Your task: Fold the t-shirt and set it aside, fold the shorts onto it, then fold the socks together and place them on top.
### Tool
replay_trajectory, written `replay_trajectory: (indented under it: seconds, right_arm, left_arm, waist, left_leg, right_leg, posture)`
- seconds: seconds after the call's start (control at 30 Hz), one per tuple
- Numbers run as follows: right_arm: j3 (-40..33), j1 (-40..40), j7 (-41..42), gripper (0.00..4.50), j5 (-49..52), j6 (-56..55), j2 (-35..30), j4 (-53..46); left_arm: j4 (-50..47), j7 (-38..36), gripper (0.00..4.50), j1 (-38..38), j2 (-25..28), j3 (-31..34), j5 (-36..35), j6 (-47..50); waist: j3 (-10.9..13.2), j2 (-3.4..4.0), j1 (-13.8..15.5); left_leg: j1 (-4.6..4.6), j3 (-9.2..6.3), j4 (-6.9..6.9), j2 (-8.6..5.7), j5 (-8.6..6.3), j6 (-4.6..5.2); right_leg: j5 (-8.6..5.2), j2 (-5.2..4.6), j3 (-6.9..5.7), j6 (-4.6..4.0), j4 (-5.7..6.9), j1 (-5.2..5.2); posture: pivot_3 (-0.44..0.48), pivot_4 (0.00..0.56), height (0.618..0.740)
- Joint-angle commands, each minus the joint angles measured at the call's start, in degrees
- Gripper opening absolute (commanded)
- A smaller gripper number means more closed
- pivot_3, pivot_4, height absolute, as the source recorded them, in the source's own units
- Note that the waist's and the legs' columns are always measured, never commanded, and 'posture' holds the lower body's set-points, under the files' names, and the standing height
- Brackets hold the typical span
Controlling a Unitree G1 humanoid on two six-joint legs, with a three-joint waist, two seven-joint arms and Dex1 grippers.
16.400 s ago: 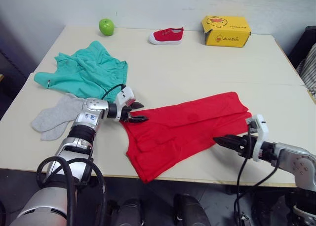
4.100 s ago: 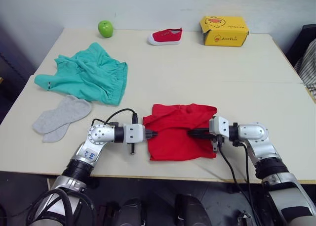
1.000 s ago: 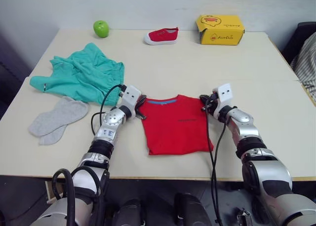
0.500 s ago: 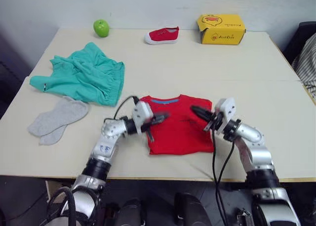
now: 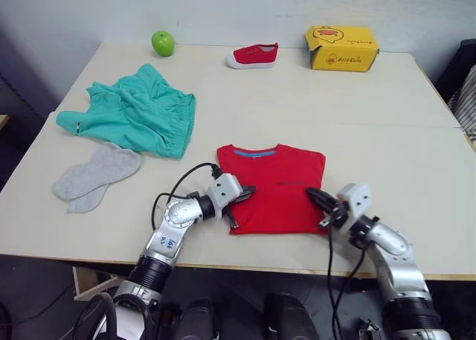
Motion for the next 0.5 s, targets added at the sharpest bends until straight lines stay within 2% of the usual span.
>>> replay_trajectory:
  seconds: [0.03,0.1,0.2,0.3,0.37,0.5]
  right_arm:
    - [-6.03,1.58,1.03,0.07,8.66,5.89,-1.72,-4.09]
    - [-8.41,1.95,2.0,0.07,14.42,11.7,-2.44,-6.23]
    - [-8.99,2.84,6.77,0.68,21.85,24.14,-7.61,-9.49]
    - [-8.37,0.6,7.23,1.68,25.89,36.61,-13.46,-9.43]
    - [-7.23,-3.43,5.39,2.35,26.82,45.96,-16.87,-6.17]
    - [-2.22,-13.76,8.32,3.79,28.15,60.13,-20.41,1.0]
  left_arm:
    - [1.27,-0.7,0.0,0.8,0.08,0.37,-1.04,-0.01]
    - [1.81,-1.81,0.0,0.33,-0.18,1.03,-2.6,-1.47]
    - [2.07,-5.39,0.0,-0.21,-0.04,1.51,-5.21,-3.6]
    - [2.9,-7.82,0.0,-0.8,0.63,1.45,-5.93,-4.52]
    - [3.87,-8.48,0.0,-1.27,0.94,1.52,-5.66,-5.09]
    - [5.19,-9.09,0.0,-1.91,0.84,1.67,-5.48,-5.84]
  waist:
    - [-0.03,0.05,0.0]
    - [-0.03,0.06,0.03]
    - [-0.03,0.07,-0.03]
    - [-0.03,0.07,-0.01]
    - [-0.03,0.06,-0.12]
    - [-0.03,0.07,-0.08]
  left_leg:
    - [0.0,0.0,0.0,0.0,0.0,0.0]
    - [0.0,0.0,-0.01,0.0,0.0,0.0]
    - [0.0,0.02,-0.01,0.01,-0.02,0.04]
    - [-0.01,0.01,-0.01,0.02,-0.03,0.06]
    - [-0.02,0.02,0.0,-0.01,-0.04,0.06]
    - [-0.02,0.01,0.0,-0.03,-0.03,0.07]
  right_leg:
    - [0.0,0.0,0.01,0.0,0.0,0.0]
    - [0.0,-0.02,0.02,-0.01,-0.01,-0.02]
    - [-0.01,-0.06,0.03,-0.02,-0.03,-0.04]
    - [-0.03,-0.39,0.0,-0.06,-0.12,-0.08]
    - [-0.03,-0.45,-0.03,-0.06,-0.15,-0.08]
    - [-0.03,-0.49,-0.08,-0.07,-0.13,-0.09]
  posture:
    - [0.0,0.15,0.74]
    - [0.0,0.15,0.74]
    - [0.0,0.15,0.74]
    - [0.0,0.15,0.74]
    - [0.0,0.15,0.74]
    - [0.0,0.15,0.74]
